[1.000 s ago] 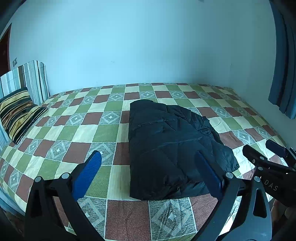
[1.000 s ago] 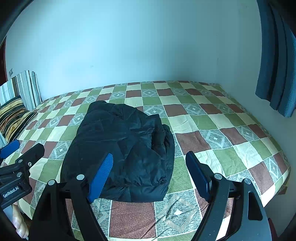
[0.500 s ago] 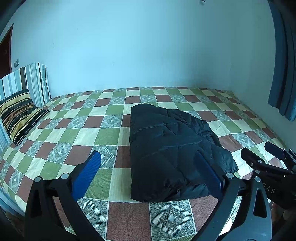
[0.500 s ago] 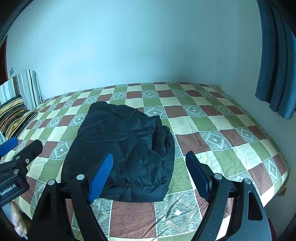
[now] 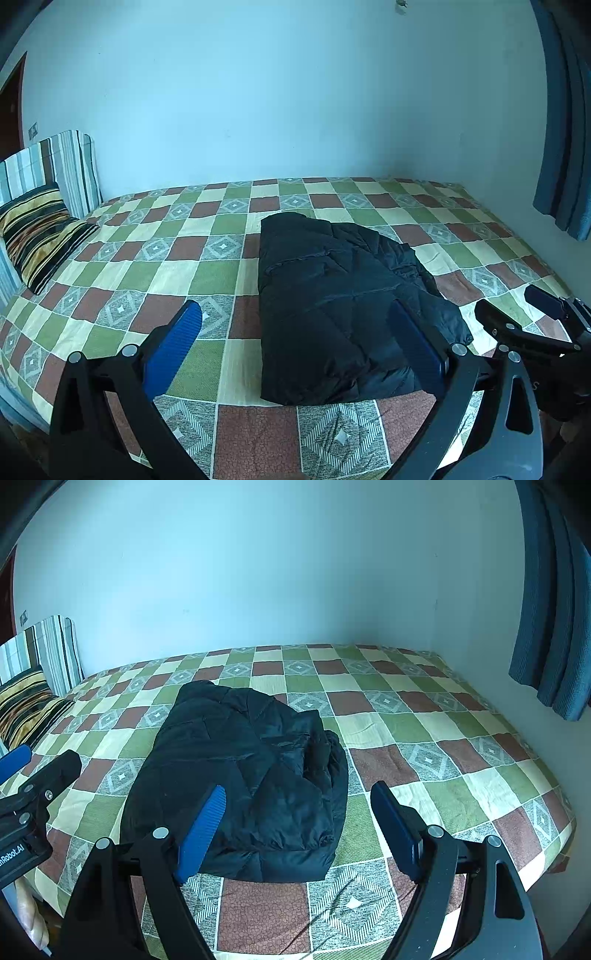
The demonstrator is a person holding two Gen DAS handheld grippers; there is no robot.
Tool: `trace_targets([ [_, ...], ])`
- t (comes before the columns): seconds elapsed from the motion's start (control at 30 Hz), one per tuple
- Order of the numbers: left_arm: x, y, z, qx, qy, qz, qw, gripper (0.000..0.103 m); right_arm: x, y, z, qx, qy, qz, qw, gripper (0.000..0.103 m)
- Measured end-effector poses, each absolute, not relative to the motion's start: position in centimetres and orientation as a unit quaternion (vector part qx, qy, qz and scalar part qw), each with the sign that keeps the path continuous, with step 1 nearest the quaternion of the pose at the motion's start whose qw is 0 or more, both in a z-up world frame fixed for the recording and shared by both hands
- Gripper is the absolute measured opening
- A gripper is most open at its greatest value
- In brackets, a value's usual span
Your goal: Fold large clothes
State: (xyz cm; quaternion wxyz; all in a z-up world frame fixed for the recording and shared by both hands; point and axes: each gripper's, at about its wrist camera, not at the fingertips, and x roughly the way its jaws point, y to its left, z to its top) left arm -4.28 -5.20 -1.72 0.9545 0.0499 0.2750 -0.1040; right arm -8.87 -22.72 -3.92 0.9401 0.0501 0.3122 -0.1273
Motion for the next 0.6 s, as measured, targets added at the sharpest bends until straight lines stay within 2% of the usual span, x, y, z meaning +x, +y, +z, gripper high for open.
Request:
trace_targets([
  [0.6,-3.87,-4.93,-2.32,0.044,0.288,-0.103,0.951,0.101,-8.96,-23.19,-4.54,0.048,0.317,-0.127,0.939,0.079],
])
